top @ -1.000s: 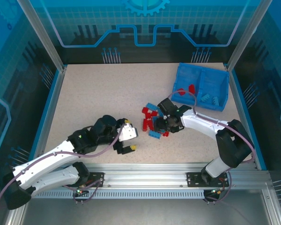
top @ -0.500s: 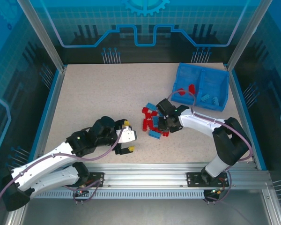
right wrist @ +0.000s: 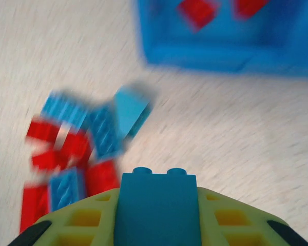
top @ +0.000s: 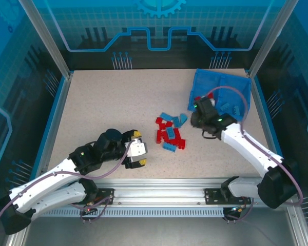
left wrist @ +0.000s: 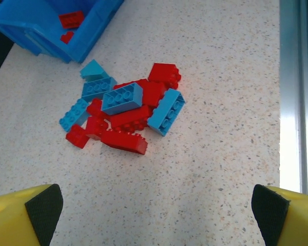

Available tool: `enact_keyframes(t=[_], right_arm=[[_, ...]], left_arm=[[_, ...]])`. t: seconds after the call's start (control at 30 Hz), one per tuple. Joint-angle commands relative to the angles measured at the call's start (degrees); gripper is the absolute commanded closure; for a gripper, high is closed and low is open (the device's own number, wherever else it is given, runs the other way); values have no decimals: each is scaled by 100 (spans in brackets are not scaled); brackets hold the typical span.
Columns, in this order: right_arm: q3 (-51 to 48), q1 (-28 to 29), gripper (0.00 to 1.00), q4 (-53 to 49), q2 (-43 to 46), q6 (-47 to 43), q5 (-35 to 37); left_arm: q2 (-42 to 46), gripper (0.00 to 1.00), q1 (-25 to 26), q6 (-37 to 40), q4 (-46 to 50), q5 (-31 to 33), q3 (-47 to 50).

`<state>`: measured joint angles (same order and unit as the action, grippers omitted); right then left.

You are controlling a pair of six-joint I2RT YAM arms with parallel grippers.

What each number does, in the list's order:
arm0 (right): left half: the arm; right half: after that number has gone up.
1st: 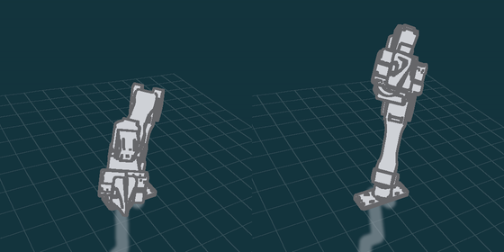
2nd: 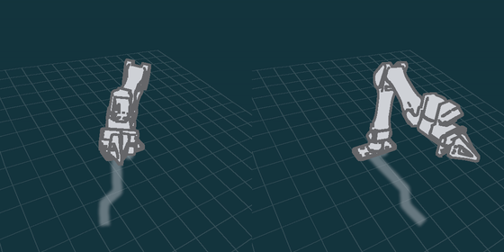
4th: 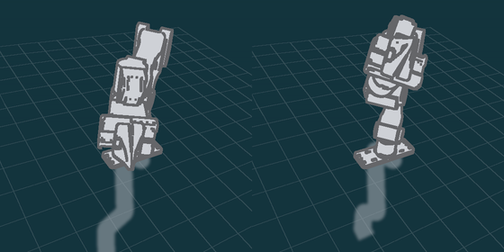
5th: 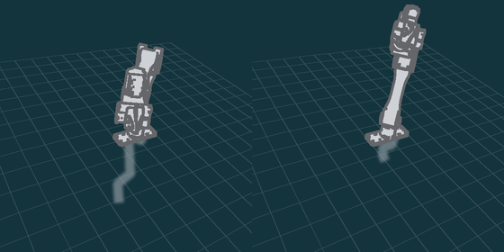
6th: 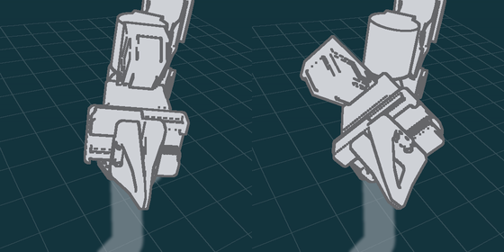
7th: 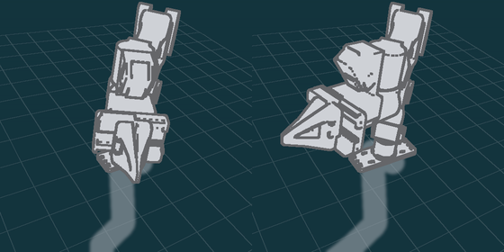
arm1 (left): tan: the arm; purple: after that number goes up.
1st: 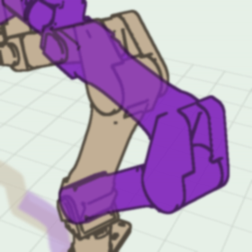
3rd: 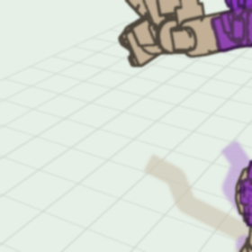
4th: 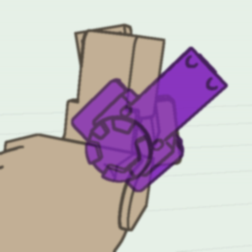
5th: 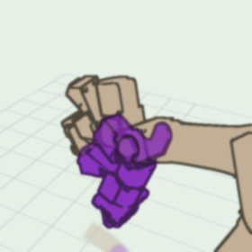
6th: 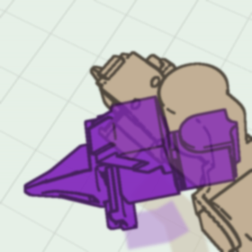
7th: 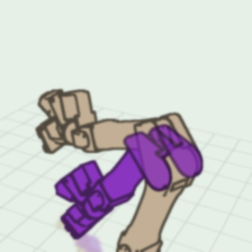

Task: Sort the legos into containers by color

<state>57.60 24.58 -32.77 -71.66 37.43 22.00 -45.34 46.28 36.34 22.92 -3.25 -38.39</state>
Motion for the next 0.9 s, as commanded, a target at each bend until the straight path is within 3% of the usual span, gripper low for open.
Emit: enact_keyframes(t=[0.0, 0.13, 0.27, 0.5, 0.63, 0.73, 0.87], right_arm=[[125, -1025, 71, 534, -12, -441, 437], [249, -2305, 71, 1087, -475, -350, -28], [645, -3081, 71, 1357, -1373, -76, -625], [2033, -3529, 69, 1152, -3232, 46, -726], [2702, -3565, 60, 910, -3908, 89, -722], [3122, -3561, 50, 617, -4135, 30, -783], [3004, -3522, 48, 587, -3868, -25, -850]], left_arm=[[120, 1, -109, -159, -294, 185, 73], [156, 1, -122, -283, -319, 241, 53], [188, 1, -149, -311, -274, 271, -1], [289, 1, -175, -298, -259, 223, 23], [289, 1, -171, -287, -253, 252, 16], [289, 1, -180, -286, -263, 278, 35], [281, 1, -174, -285, -303, 284, 67]])
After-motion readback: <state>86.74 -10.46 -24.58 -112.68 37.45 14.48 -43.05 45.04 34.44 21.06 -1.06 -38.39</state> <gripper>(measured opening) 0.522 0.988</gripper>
